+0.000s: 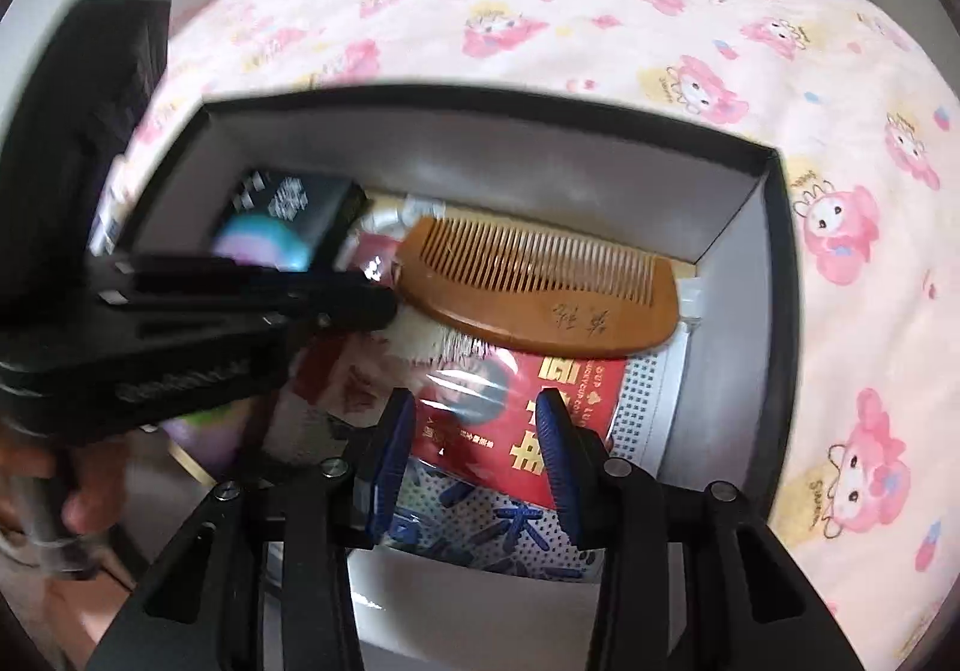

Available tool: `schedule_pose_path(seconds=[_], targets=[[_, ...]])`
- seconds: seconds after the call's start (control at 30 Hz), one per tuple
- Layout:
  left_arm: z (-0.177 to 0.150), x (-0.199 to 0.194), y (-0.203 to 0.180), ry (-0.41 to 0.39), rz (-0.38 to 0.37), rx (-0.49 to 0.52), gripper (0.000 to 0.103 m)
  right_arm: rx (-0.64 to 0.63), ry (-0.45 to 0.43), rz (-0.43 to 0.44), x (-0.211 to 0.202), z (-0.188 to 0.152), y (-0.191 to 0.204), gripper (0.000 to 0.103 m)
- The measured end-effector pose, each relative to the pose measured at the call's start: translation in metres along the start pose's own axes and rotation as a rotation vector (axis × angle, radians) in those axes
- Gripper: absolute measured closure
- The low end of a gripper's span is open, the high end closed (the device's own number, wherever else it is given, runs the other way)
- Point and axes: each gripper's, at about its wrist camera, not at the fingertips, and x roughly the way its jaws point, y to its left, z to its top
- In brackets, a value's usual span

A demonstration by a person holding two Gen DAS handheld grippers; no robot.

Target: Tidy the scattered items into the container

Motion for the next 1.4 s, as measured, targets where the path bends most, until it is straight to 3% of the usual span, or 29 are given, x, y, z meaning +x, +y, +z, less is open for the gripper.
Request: schedule_pose_path(seconds=[0.07,0.17,0.5,0.63,0.73,1.0,1.17,1.3,1.4], targets=[[0.0,-0.006,0.001,-0.029,-0.007,-0.004,0.09,0.002,0.024,0.024,0.004,-0.003,0.002,0.066],[0.002,-0.012,0.003,-0.062,-0.012,0.003,0.09,0.027,-0.022,0.04,-0.007,-0.003,-0.002,0.066],[0.003,0.006,-0.009,0.002,-0.082,0.03,0.088,0.045,-0.225,-0.063,-0.066,0.011,-0.004,0.065],[0.005,0.001,-0.004,-0.032,-0.094,0.007,0.088,0.083,-0.174,-0.021,-0.059,0.009,-0.02,0.065],[0.009,-0.004,-0.001,-0.043,-0.113,-0.01,0.088,0.011,-0.215,-0.049,-0.054,0.009,0.001,0.065],[0.011,0.001,0.019,-0.047,-0.055,-0.085,0.088,0.045,-0.138,-0.025,-0.012,0.012,-0.002,0.065],[0.021,-0.013,0.026,-0.125,-0.089,-0.114,0.088,0.058,-0.128,0.034,-0.012,0.013,0.003,0.065],[0.022,-0.003,0.027,-0.087,-0.054,-0.108,0.087,-0.006,-0.123,0.061,-0.013,0.01,0.022,0.065],[0.02,0.01,0.024,-0.041,-0.084,-0.098,0.088,-0.032,-0.1,0.078,-0.005,0.012,0.028,0.065]])
